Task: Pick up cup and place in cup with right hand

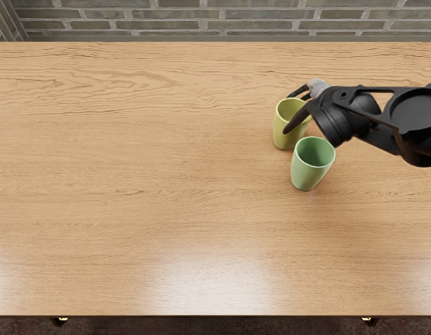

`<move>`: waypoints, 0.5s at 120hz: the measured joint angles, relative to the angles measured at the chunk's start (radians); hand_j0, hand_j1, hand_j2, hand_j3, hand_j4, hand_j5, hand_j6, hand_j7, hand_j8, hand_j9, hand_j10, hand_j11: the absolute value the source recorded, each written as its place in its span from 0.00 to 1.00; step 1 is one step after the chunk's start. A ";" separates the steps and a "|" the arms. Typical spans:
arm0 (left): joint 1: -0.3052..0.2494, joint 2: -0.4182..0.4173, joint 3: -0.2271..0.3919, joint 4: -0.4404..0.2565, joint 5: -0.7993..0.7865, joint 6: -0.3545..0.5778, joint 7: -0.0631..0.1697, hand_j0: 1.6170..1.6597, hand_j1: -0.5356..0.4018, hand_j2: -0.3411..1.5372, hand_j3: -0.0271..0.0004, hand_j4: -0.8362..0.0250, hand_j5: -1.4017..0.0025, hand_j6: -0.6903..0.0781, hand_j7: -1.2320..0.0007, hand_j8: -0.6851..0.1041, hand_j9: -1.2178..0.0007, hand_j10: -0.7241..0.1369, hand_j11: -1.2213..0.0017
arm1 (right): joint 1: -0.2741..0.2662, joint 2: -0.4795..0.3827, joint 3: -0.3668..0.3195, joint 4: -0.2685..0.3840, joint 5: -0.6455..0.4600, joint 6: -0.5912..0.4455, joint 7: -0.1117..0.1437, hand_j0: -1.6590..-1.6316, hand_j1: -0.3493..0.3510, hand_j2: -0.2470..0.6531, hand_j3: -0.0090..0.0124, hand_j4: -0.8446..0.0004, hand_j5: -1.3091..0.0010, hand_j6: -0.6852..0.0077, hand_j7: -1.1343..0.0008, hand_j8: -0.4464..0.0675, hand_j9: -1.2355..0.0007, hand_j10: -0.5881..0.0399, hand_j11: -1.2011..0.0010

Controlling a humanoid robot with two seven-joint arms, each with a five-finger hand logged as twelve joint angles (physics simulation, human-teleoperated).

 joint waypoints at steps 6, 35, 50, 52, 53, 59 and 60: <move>0.000 0.000 0.000 0.000 0.000 0.000 0.000 0.96 0.94 0.18 0.98 0.97 1.00 0.90 1.00 0.87 1.00 0.84 1.00 | 0.002 -0.003 0.014 0.000 0.001 0.010 0.000 0.17 0.67 0.41 0.42 0.53 0.43 0.61 0.37 0.42 0.40 0.38 0.39; 0.000 0.000 0.000 0.000 0.000 0.000 0.000 0.96 0.94 0.18 0.98 0.97 1.00 0.90 1.00 0.87 1.00 0.84 1.00 | 0.008 -0.044 0.128 0.006 0.005 0.127 0.000 0.19 0.66 0.39 0.42 0.53 0.42 0.60 0.36 0.42 0.39 0.37 0.39; 0.000 0.000 0.000 0.000 0.000 0.000 0.000 0.96 0.94 0.18 0.98 0.97 1.00 0.90 1.00 0.87 1.00 0.84 1.00 | 0.023 -0.072 0.160 0.017 0.010 0.186 0.000 0.19 0.66 0.39 0.40 0.52 0.41 0.60 0.35 0.43 0.38 0.37 0.39; 0.000 0.000 0.000 0.000 0.000 0.000 0.000 0.96 0.94 0.18 0.98 0.97 1.00 0.90 1.00 0.87 1.00 0.84 1.00 | 0.025 -0.076 0.162 0.020 0.010 0.194 0.000 0.19 0.66 0.39 0.40 0.52 0.41 0.60 0.35 0.43 0.38 0.37 0.39; 0.000 0.000 0.000 0.000 0.000 0.000 0.000 0.96 0.94 0.18 0.98 0.97 1.00 0.90 1.00 0.87 1.00 0.84 1.00 | 0.027 -0.079 0.163 0.022 0.011 0.198 0.000 0.19 0.65 0.39 0.41 0.52 0.41 0.60 0.35 0.43 0.38 0.37 0.39; 0.000 0.000 0.000 0.000 0.000 0.000 0.000 0.96 0.94 0.18 0.98 0.97 1.00 0.90 1.00 0.87 1.00 0.84 1.00 | 0.036 -0.098 0.169 0.038 0.012 0.219 0.000 0.19 0.65 0.39 0.41 0.53 0.41 0.60 0.35 0.43 0.38 0.37 0.39; 0.000 0.000 0.000 0.000 0.000 0.000 0.000 0.96 0.94 0.18 0.98 0.97 1.00 0.90 1.00 0.87 1.00 0.84 1.00 | 0.037 -0.102 0.170 0.042 0.012 0.222 0.000 0.19 0.65 0.39 0.40 0.52 0.41 0.60 0.35 0.43 0.38 0.37 0.39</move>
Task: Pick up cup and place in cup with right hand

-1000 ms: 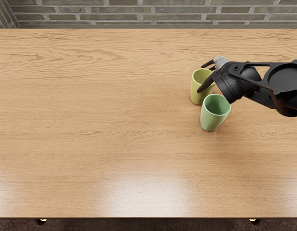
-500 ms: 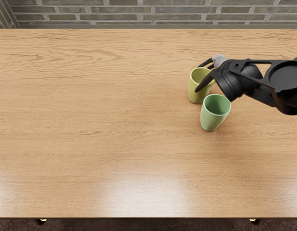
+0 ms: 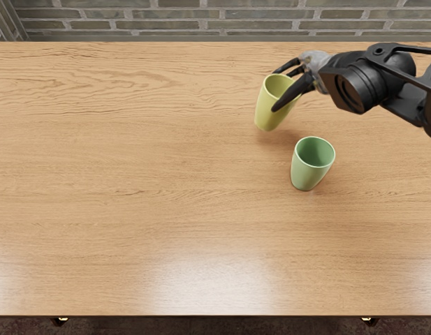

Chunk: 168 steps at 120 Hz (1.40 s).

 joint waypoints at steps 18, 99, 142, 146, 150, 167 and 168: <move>0.000 0.000 0.000 0.000 0.000 0.000 0.000 0.96 0.94 0.18 0.98 0.97 1.00 0.90 1.00 0.87 1.00 0.84 1.00 | 0.046 -0.097 0.007 0.129 0.004 0.030 0.000 0.16 0.66 0.42 0.43 0.51 0.42 0.59 0.36 0.42 0.38 0.35 0.39; 0.000 0.000 0.000 0.000 0.000 0.000 0.000 0.96 0.94 0.18 0.98 0.97 1.00 0.90 1.00 0.87 1.00 0.84 1.00 | 0.169 -0.437 0.001 0.446 0.003 0.275 0.000 0.13 0.73 0.59 0.40 0.51 0.41 0.58 0.36 0.43 0.39 0.36 0.40; 0.000 0.000 0.000 0.000 0.000 0.000 0.000 0.96 0.94 0.18 0.98 0.97 1.00 0.90 1.00 0.87 1.00 0.84 1.00 | 0.121 -0.513 -0.007 0.447 -0.026 0.356 0.000 0.13 0.73 0.60 0.41 0.50 0.42 0.58 0.36 0.41 0.39 0.36 0.40; 0.000 0.000 0.000 0.000 0.000 0.000 0.000 0.96 0.94 0.18 0.98 0.97 1.00 0.90 1.00 0.87 1.00 0.84 1.00 | 0.112 -0.515 -0.007 0.447 -0.031 0.358 0.000 0.13 0.73 0.60 0.42 0.50 0.42 0.58 0.36 0.41 0.39 0.36 0.40; 0.000 0.000 0.000 0.000 0.000 0.000 0.000 0.96 0.94 0.18 0.98 0.97 1.00 0.90 1.00 0.87 1.00 0.84 1.00 | 0.104 -0.516 -0.007 0.447 -0.037 0.359 0.000 0.13 0.73 0.60 0.41 0.50 0.42 0.58 0.36 0.41 0.39 0.36 0.40; 0.000 0.000 0.000 0.000 0.000 0.000 0.000 0.96 0.94 0.18 0.98 0.97 1.00 0.90 1.00 0.87 1.00 0.84 1.00 | 0.081 -0.518 -0.007 0.446 -0.051 0.362 0.000 0.13 0.73 0.61 0.41 0.50 0.42 0.58 0.36 0.41 0.39 0.36 0.40; 0.000 0.000 0.000 0.000 0.000 0.000 0.000 0.96 0.94 0.18 0.98 0.97 1.00 0.90 1.00 0.87 1.00 0.84 1.00 | 0.080 -0.518 -0.007 0.446 -0.052 0.363 0.000 0.13 0.73 0.61 0.41 0.50 0.42 0.58 0.36 0.41 0.39 0.36 0.40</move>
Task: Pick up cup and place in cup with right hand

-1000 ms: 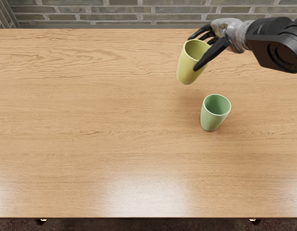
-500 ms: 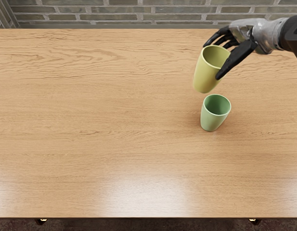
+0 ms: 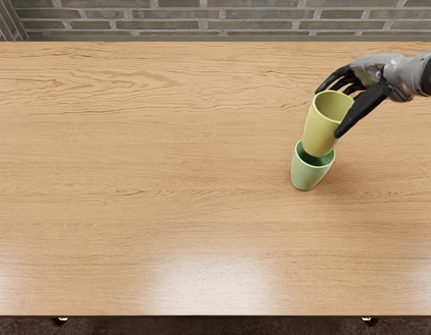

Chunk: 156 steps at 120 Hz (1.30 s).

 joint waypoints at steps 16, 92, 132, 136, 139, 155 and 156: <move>0.000 0.000 0.000 0.000 0.000 0.000 0.000 0.96 0.94 0.18 0.98 0.97 1.00 0.90 1.00 0.87 1.00 0.84 1.00 | -0.012 0.000 0.000 -0.002 -0.012 -0.002 0.000 0.13 0.73 0.60 0.40 0.49 0.42 0.57 0.36 0.41 0.39 0.36 0.40; 0.000 0.000 0.000 0.000 0.000 0.000 0.000 0.96 0.94 0.18 0.98 0.97 1.00 0.90 1.00 0.87 1.00 0.84 1.00 | -0.050 0.015 0.009 -0.006 -0.030 -0.014 0.000 0.13 0.73 0.60 0.41 0.49 0.43 0.57 0.37 0.40 0.39 0.35 0.40; 0.000 0.000 0.000 0.000 0.000 0.000 0.000 0.96 0.94 0.18 0.98 0.97 1.00 0.90 1.00 0.87 1.00 0.84 1.00 | -0.058 0.043 0.013 -0.022 -0.031 -0.019 0.000 0.09 0.72 0.53 0.43 0.49 0.48 0.55 0.43 0.36 0.45 0.32 0.46; 0.000 0.000 0.000 0.000 0.000 0.000 0.000 0.96 0.94 0.18 0.98 0.97 1.00 0.90 1.00 0.87 1.00 0.84 1.00 | -0.058 0.044 0.013 -0.023 -0.031 -0.019 0.000 0.07 0.71 0.51 0.44 0.51 0.51 0.54 0.45 0.34 0.47 0.31 0.48; 0.000 0.000 0.000 0.000 0.000 0.000 0.000 0.96 0.94 0.18 0.98 0.97 1.00 0.90 1.00 0.87 1.00 0.84 1.00 | -0.058 0.045 0.013 -0.024 -0.030 -0.020 0.000 0.06 0.70 0.48 0.42 0.52 0.53 0.54 0.48 0.33 0.50 0.33 0.50; 0.000 0.000 0.000 0.000 0.000 0.000 0.000 0.96 0.94 0.18 0.98 0.97 1.00 0.90 1.00 0.87 1.00 0.84 1.00 | -0.059 0.047 0.013 -0.028 -0.028 -0.020 0.000 0.05 0.54 0.36 0.42 0.62 0.65 0.60 0.61 0.38 0.63 0.45 0.63; 0.000 0.000 0.000 0.000 0.000 0.000 0.000 0.96 0.94 0.18 0.98 0.97 1.00 0.90 1.00 0.87 1.00 0.84 1.00 | -0.059 0.047 0.013 -0.028 -0.028 -0.020 0.000 0.05 0.53 0.36 0.42 0.63 0.66 0.61 0.61 0.39 0.63 0.46 0.63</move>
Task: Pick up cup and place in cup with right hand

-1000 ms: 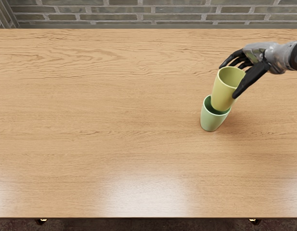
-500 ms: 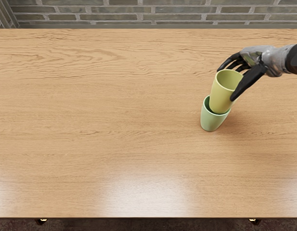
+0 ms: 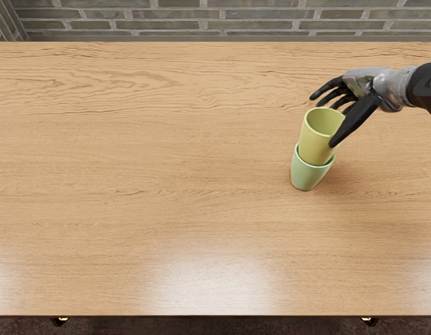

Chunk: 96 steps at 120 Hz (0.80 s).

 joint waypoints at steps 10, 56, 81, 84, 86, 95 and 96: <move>0.000 0.000 0.000 0.000 0.000 0.000 0.000 0.96 0.94 0.18 0.98 0.97 1.00 0.90 1.00 0.87 1.00 0.84 1.00 | -0.002 0.000 0.000 -0.001 0.001 0.000 0.000 0.05 0.42 0.32 0.42 0.71 0.73 0.68 0.70 0.47 0.72 0.56 0.71; 0.000 0.000 0.000 0.000 0.000 0.000 0.000 0.96 0.94 0.18 0.98 0.97 1.00 0.90 1.00 0.87 1.00 0.84 1.00 | -0.009 -0.051 0.103 -0.007 0.110 0.119 0.000 0.04 0.06 0.28 0.42 0.95 0.96 0.94 0.95 0.80 0.96 0.87 0.96; 0.000 0.000 0.000 0.000 0.000 0.000 0.000 0.96 0.94 0.18 0.98 0.97 1.00 0.90 1.00 0.87 1.00 0.84 1.00 | -0.014 -0.124 0.150 -0.024 0.230 0.244 0.000 0.04 0.02 0.28 0.42 0.98 0.98 0.97 0.98 0.84 0.98 0.91 0.98; 0.000 0.000 0.000 0.000 0.000 0.000 0.000 0.96 0.94 0.18 0.98 0.97 1.00 0.90 1.00 0.87 1.00 0.84 1.00 | -0.015 -0.124 0.154 -0.026 0.239 0.253 0.000 0.04 0.02 0.28 0.42 0.98 0.99 0.97 0.98 0.84 0.99 0.91 0.99; 0.000 0.000 0.000 0.000 0.000 0.000 0.000 0.96 0.94 0.18 0.98 0.97 1.00 0.90 1.00 0.87 1.00 0.84 1.00 | -0.015 -0.124 0.157 -0.027 0.243 0.258 0.000 0.04 0.02 0.28 0.42 0.98 0.99 0.97 0.99 0.84 0.99 0.92 0.99; 0.000 0.000 0.000 0.000 0.000 0.000 0.000 0.96 0.94 0.18 0.98 0.97 1.00 0.90 1.00 0.87 1.00 0.84 1.00 | -0.015 -0.119 0.176 -0.030 0.277 0.279 0.000 0.04 0.01 0.28 0.42 0.99 0.99 0.97 0.99 0.85 0.99 0.92 0.99; 0.000 0.000 0.000 0.000 0.000 0.000 0.000 0.96 0.94 0.18 0.98 0.97 1.00 0.90 1.00 0.87 1.00 0.84 1.00 | -0.015 -0.117 0.178 -0.030 0.281 0.281 0.000 0.04 0.01 0.28 0.42 0.99 0.99 0.97 0.99 0.85 0.99 0.92 0.99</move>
